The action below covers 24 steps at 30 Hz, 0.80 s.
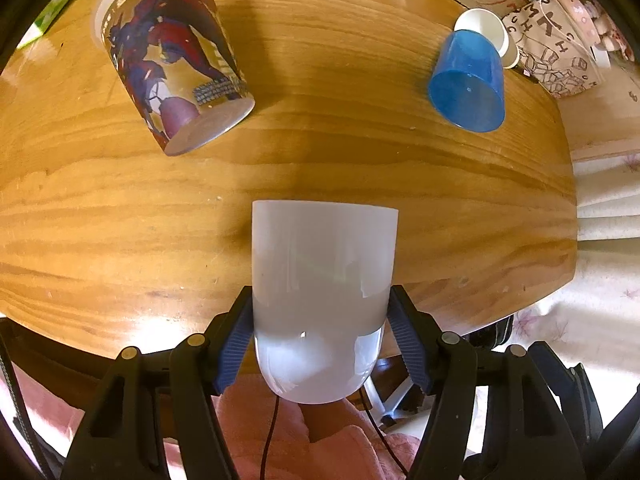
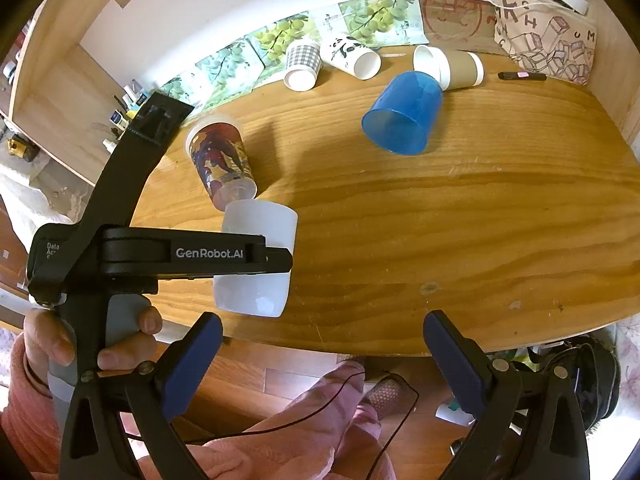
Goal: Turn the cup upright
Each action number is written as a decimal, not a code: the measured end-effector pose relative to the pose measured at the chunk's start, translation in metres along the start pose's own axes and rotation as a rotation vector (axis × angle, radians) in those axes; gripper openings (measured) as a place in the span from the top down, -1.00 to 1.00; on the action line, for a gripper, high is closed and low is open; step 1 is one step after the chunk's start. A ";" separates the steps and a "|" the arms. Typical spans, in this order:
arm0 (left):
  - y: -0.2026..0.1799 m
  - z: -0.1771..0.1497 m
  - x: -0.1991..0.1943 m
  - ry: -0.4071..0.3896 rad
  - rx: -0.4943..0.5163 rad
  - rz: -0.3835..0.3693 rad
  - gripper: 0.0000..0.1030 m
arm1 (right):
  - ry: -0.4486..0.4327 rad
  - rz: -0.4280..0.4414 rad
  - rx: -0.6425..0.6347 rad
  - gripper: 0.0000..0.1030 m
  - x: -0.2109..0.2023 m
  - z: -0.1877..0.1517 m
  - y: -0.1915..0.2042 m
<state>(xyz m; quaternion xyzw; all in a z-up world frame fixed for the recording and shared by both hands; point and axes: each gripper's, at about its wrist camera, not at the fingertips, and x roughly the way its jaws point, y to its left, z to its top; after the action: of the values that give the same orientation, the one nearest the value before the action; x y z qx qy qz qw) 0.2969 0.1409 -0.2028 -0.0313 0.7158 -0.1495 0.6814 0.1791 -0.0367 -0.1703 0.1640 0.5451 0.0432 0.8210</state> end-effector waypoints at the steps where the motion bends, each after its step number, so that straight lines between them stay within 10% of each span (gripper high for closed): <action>1: 0.002 -0.001 0.000 0.003 -0.007 -0.004 -0.35 | 0.001 0.000 -0.002 -0.96 0.000 -0.001 0.000; 24: 0.013 -0.002 -0.038 -0.098 0.033 -0.027 -0.55 | 0.030 0.023 -0.003 -0.96 0.015 0.001 0.004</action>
<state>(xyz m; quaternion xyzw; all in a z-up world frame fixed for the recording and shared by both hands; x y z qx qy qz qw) 0.2992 0.1628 -0.1695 -0.0372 0.6784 -0.1686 0.7141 0.1868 -0.0291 -0.1816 0.1684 0.5553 0.0558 0.8125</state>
